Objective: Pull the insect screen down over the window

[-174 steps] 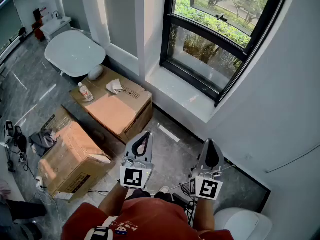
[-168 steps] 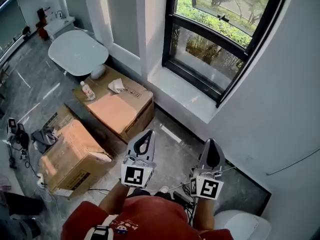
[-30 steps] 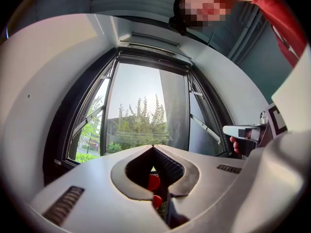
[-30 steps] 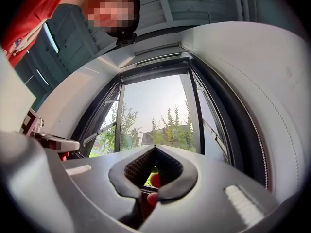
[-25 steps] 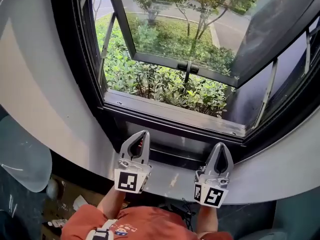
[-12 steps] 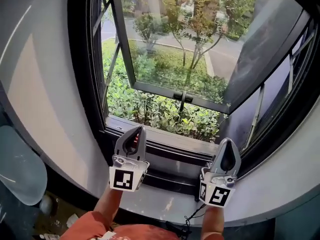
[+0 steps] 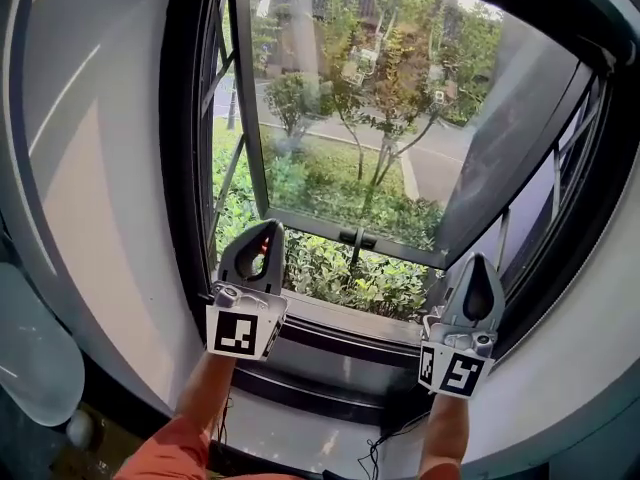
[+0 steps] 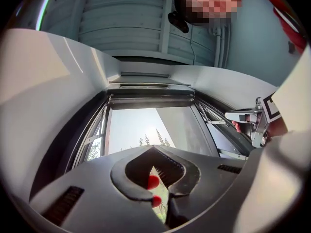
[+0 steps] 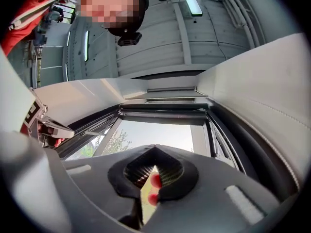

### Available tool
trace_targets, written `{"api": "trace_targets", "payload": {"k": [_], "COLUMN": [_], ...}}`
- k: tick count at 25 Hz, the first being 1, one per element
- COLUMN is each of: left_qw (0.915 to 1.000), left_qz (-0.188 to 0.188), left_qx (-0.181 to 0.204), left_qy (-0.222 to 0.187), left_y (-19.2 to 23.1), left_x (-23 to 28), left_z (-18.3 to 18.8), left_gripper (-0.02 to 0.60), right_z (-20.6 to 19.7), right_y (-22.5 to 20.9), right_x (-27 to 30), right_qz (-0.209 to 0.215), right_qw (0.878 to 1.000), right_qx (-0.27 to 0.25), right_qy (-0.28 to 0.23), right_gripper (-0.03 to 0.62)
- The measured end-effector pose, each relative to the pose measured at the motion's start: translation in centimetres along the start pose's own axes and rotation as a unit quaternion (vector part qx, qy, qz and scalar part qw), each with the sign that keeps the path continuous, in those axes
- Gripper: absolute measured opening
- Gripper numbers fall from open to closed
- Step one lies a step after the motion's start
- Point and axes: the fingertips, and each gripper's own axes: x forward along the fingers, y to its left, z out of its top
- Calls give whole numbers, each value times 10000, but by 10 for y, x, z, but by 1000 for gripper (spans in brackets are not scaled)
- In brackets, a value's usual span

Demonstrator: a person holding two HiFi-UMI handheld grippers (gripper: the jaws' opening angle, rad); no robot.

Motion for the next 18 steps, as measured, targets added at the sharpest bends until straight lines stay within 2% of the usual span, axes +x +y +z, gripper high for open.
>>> {"api": "trace_targets", "payload": {"k": [3,6,9,13,15,18], "left_qw": [9999,9989,9971,9957,9930,9854], "left_qz": [8,-71,-96,-198,-205,-193], "left_qx": [141,347,512,623,832,1384], "left_qy": [-41,-309,-546,-654,-818,-968], "left_y": [6,9,13,18,19,21], "left_x": [22,48,71,104,120,143], "left_z": [16,43,70,97,115,138], "left_gripper": [5,5,5,5,5,5], "right_z": [18,41,56,76,84,96], "right_y": [-8,-11,-15,-27,-32,-35], "right_x": [33,68,99,138,155,180], "right_qz": [49,121,172,215,254,308], "right_qw": [9994,9974,9949,9897,9853,9759], "right_qx": [-229,-490,-761,-1232,-1561,-2100], "right_qy": [-261,-519,-643,-690,-653,-500], "right_gripper": [9,9,9,9,11,11]}}
